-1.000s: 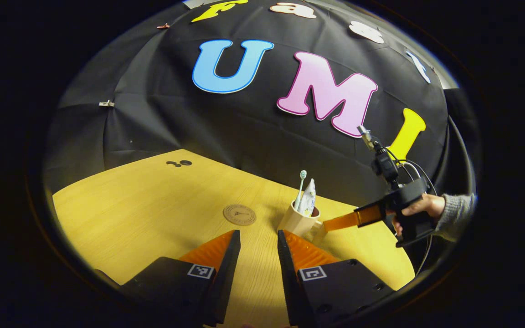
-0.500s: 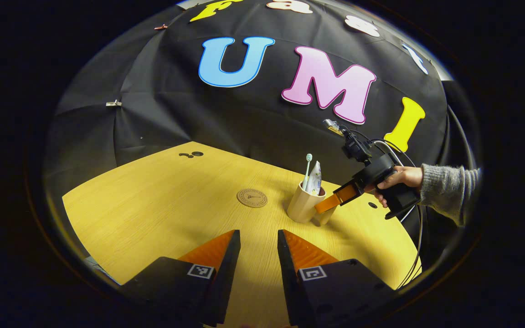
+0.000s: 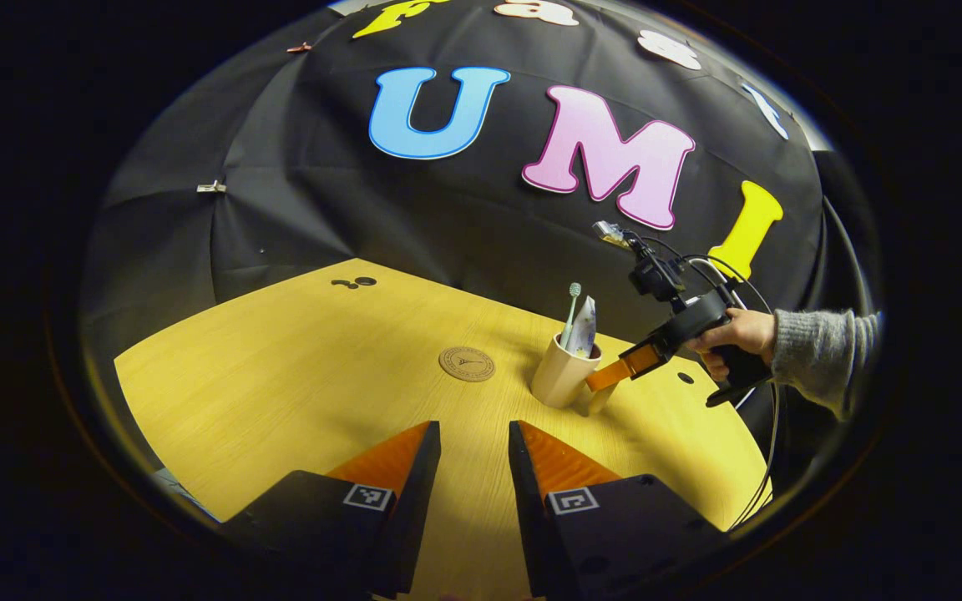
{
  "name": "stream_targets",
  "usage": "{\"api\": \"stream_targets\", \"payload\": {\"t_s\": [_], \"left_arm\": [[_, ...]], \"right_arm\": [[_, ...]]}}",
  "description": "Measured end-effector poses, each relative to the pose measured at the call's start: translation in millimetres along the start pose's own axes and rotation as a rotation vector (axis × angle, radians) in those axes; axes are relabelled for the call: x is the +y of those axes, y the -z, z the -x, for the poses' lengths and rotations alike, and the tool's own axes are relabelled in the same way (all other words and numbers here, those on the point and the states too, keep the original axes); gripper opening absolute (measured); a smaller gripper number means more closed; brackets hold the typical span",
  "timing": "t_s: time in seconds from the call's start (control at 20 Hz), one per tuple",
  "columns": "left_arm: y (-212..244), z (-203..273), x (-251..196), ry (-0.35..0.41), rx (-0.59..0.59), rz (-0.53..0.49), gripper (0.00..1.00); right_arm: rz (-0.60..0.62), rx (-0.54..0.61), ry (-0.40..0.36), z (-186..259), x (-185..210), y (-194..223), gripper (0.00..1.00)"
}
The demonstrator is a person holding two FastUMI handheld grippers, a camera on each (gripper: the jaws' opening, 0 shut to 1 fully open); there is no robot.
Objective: Put the toothbrush and toothpaste on the desktop into the cup, then pick up the cup and place it on the coaster on the desktop.
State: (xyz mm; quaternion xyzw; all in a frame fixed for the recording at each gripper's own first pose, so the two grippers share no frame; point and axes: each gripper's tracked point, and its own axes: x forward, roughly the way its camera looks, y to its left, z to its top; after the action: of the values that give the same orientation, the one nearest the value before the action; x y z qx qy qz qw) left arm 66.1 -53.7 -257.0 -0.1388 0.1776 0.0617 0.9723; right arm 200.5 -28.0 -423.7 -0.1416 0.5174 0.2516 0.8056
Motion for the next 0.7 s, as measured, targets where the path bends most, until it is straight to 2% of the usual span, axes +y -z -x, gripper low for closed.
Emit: {"api": "stream_targets", "payload": {"t_s": [0.3,0.5,0.7], "left_arm": [[-6.5,4.5,9.4,0.009,-0.011,-0.002,0.54],[-11.4,6.6,17.3,0.014,-0.01,0.0,0.54],[-15.4,9.0,26.8,0.017,-0.016,0.003,0.54]], "right_arm": [[-0.044,-0.05,0.031,2.9,4.2,-6.8,0.13],[-0.04,-0.056,0.034,12.6,6.3,-9.9,0.13],[-0.031,-0.11,0.04,17.5,21.7,-27.6,0.12]]}}
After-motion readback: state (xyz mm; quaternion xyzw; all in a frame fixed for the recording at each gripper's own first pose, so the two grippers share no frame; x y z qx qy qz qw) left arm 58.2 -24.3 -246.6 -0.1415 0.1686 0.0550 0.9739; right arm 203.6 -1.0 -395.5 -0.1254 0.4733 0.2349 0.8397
